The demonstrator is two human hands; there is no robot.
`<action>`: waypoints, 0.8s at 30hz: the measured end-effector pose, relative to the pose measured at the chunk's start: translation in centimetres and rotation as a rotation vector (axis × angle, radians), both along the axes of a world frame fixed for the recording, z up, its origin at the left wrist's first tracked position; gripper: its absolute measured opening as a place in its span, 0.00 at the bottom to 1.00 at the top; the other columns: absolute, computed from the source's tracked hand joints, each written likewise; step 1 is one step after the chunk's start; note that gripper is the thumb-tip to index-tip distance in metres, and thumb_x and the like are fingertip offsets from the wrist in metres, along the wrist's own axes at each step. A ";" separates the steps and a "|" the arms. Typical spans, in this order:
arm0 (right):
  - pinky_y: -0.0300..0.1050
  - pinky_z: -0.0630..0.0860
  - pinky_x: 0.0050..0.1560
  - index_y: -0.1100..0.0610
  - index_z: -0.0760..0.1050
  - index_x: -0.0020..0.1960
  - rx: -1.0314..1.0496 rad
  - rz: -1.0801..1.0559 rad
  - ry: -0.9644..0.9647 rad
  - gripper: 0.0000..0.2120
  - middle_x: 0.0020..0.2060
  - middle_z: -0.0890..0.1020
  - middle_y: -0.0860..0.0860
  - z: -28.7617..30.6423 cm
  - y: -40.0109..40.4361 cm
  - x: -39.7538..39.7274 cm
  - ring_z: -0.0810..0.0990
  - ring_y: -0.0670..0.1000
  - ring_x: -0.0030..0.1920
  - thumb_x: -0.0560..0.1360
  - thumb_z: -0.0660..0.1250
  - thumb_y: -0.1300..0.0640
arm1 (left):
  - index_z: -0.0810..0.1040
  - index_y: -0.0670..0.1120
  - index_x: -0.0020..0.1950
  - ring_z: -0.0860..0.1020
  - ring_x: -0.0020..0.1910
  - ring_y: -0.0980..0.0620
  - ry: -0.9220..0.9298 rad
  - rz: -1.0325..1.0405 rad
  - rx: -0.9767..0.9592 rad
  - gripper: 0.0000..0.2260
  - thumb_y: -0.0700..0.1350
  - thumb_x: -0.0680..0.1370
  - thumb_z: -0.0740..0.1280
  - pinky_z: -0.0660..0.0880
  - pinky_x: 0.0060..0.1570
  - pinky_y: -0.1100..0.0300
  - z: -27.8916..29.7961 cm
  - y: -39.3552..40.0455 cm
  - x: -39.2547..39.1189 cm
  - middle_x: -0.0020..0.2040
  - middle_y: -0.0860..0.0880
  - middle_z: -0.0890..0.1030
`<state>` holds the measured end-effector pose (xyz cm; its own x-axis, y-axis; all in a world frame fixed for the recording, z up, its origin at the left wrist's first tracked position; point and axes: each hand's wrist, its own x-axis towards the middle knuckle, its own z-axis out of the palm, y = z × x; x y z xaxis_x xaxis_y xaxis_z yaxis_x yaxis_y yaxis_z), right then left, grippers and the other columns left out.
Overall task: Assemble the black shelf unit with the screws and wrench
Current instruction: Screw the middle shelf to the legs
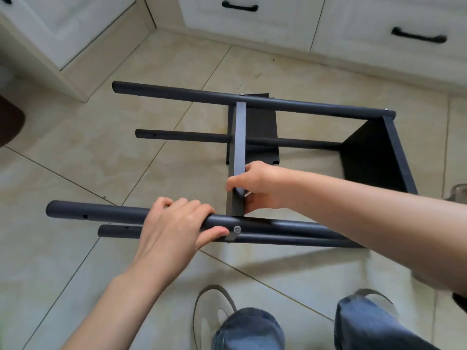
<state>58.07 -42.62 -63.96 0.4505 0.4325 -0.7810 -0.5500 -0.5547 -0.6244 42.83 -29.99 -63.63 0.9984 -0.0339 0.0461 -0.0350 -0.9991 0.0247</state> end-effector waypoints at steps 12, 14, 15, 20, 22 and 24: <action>0.47 0.80 0.33 0.60 0.66 0.62 0.265 -0.206 0.094 0.16 0.48 0.74 0.58 8.5 -3.1 2.4 0.81 0.55 0.37 0.77 0.67 0.65 | 0.78 0.43 0.67 0.59 0.78 0.40 -0.535 0.085 0.058 0.22 0.56 0.79 0.66 0.50 0.77 0.40 9.3 -0.6 1.9 0.75 0.41 0.69; 0.46 0.80 0.32 0.60 0.66 0.62 0.313 -0.230 0.079 0.15 0.48 0.73 0.57 9.8 -4.1 2.6 0.80 0.54 0.37 0.78 0.66 0.65 | 0.67 0.44 0.77 0.49 0.81 0.43 -0.668 0.188 -0.027 0.29 0.56 0.79 0.67 0.44 0.79 0.44 11.2 -1.2 2.0 0.80 0.41 0.58; 0.44 0.79 0.31 0.60 0.66 0.62 0.339 -0.242 0.078 0.14 0.48 0.73 0.57 10.4 -4.7 2.6 0.81 0.52 0.34 0.78 0.65 0.65 | 0.61 0.44 0.80 0.46 0.81 0.44 -0.727 0.232 -0.091 0.33 0.56 0.79 0.67 0.44 0.79 0.46 12.2 -1.7 2.0 0.81 0.41 0.54; 0.42 0.78 0.28 0.61 0.67 0.61 0.425 -0.273 0.099 0.11 0.47 0.75 0.58 12.3 -7.2 2.4 0.83 0.50 0.29 0.79 0.64 0.65 | 0.46 0.55 0.82 0.62 0.78 0.57 -0.764 0.309 -1.158 0.44 0.41 0.77 0.72 0.62 0.76 0.56 14.6 -5.9 3.8 0.81 0.58 0.50; 0.47 0.82 0.35 0.62 0.68 0.66 0.458 -0.269 0.122 0.16 0.55 0.80 0.60 12.4 -8.0 2.4 0.85 0.55 0.42 0.79 0.64 0.65 | 0.56 0.61 0.77 0.77 0.67 0.52 -0.681 0.278 -1.453 0.36 0.36 0.79 0.70 0.75 0.66 0.54 14.9 -7.7 4.6 0.77 0.58 0.64; 0.51 0.82 0.46 0.62 0.68 0.70 0.458 -0.251 0.122 0.20 0.64 0.78 0.62 12.3 -8.9 2.5 0.83 0.58 0.55 0.79 0.64 0.64 | 0.62 0.61 0.71 0.84 0.55 0.45 -0.650 0.214 -1.536 0.28 0.37 0.80 0.68 0.80 0.58 0.52 15.0 -8.6 5.1 0.66 0.52 0.78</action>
